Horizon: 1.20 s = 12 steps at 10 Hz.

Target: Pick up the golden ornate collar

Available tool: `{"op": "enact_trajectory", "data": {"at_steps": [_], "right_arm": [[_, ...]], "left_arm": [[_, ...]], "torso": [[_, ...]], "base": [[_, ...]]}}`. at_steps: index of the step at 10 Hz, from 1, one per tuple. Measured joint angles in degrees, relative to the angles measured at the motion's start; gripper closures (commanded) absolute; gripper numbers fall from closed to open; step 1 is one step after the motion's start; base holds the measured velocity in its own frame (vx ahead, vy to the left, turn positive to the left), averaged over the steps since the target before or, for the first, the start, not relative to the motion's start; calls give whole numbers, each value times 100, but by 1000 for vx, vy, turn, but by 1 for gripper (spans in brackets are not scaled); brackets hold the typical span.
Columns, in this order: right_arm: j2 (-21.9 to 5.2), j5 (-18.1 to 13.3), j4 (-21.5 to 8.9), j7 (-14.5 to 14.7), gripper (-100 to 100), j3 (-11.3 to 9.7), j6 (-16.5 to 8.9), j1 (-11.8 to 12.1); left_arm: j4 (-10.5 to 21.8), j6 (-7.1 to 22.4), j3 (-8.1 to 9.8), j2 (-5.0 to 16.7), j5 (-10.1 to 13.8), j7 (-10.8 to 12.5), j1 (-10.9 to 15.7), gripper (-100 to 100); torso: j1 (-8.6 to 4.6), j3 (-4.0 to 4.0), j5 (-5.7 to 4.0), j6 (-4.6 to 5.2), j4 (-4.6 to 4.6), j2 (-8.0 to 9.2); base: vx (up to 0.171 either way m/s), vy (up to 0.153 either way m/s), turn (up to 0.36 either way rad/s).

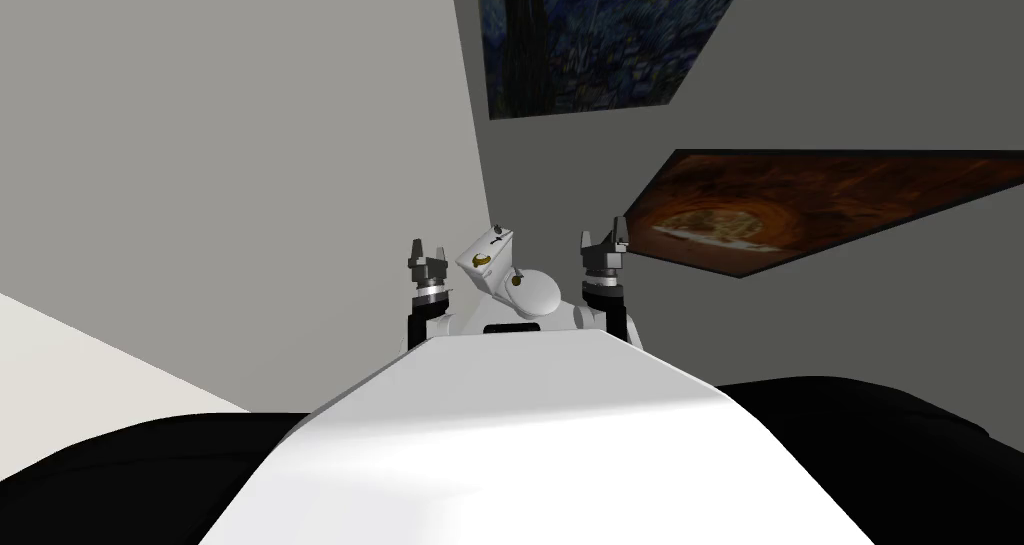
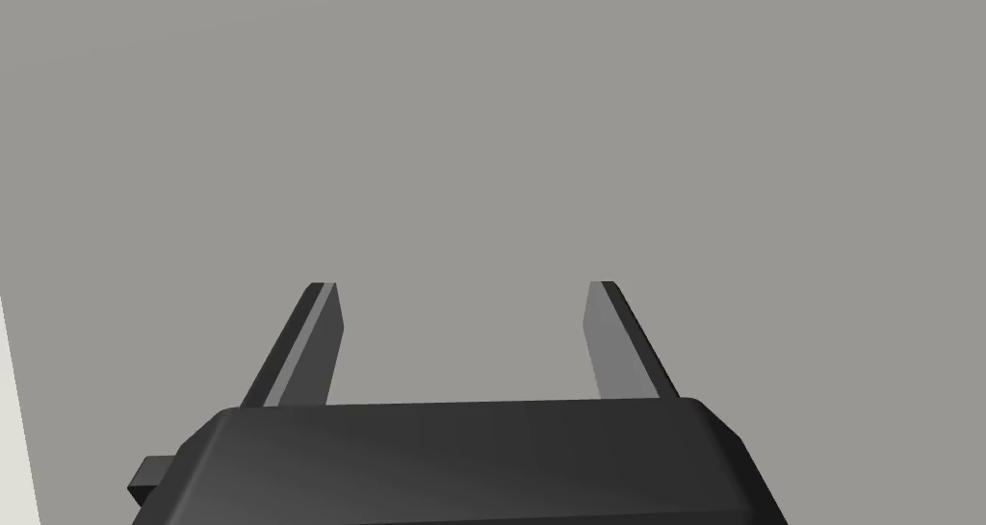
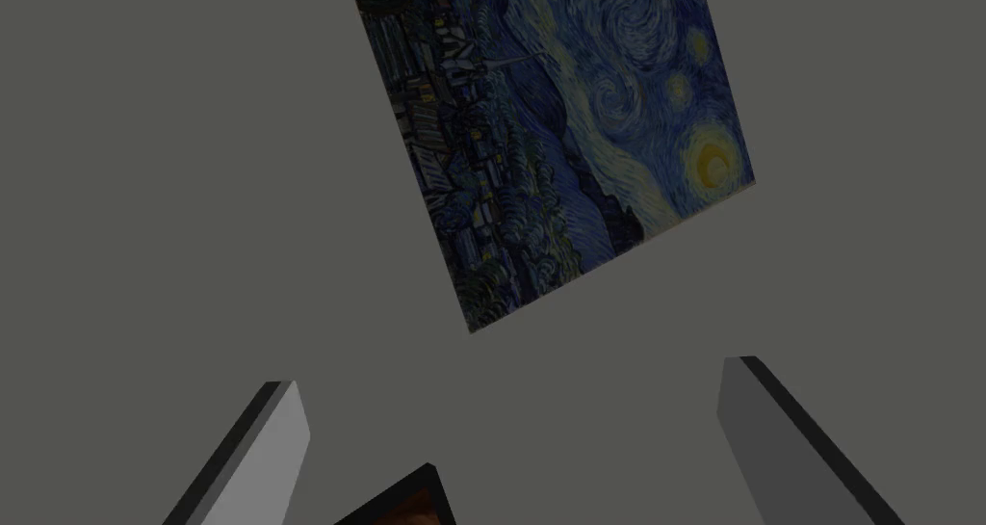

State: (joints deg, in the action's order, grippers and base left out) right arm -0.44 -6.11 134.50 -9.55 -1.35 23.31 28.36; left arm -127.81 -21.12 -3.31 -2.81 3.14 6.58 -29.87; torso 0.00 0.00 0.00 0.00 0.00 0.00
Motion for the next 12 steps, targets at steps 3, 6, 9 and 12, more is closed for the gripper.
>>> {"op": "enact_trajectory", "data": {"at_steps": [3, 6, 9, 12], "right_arm": [[0, 0, 0, 0, 0, 0, 0, 0], [0, 0, 0, 0, 0, 0, 0, 0], [1, 0, 0, 0, 0, -1, 0, 0], [1, 0, 0, 0, 0, -1, 0, 0]], "left_arm": [[172, 106, -14, 436, -20, 64, 142, -100], [492, 365, -18, 825, -51, 217, 447, -100], [853, 744, -21, 1115, -74, 456, 784, -100], [1365, 1137, -78, 1250, -144, 713, 1213, -100]], "torso": [[-10, -1, -2, 0, 0, -2], [-19, -3, -4, 0, -1, -6], [-29, -3, -6, 0, -1, -4], [-37, -4, -8, 0, -2, -6]], "base": [[3, -34, 23], [7, -56, 39], [2, -84, 52], [8, -102, 57]]}}
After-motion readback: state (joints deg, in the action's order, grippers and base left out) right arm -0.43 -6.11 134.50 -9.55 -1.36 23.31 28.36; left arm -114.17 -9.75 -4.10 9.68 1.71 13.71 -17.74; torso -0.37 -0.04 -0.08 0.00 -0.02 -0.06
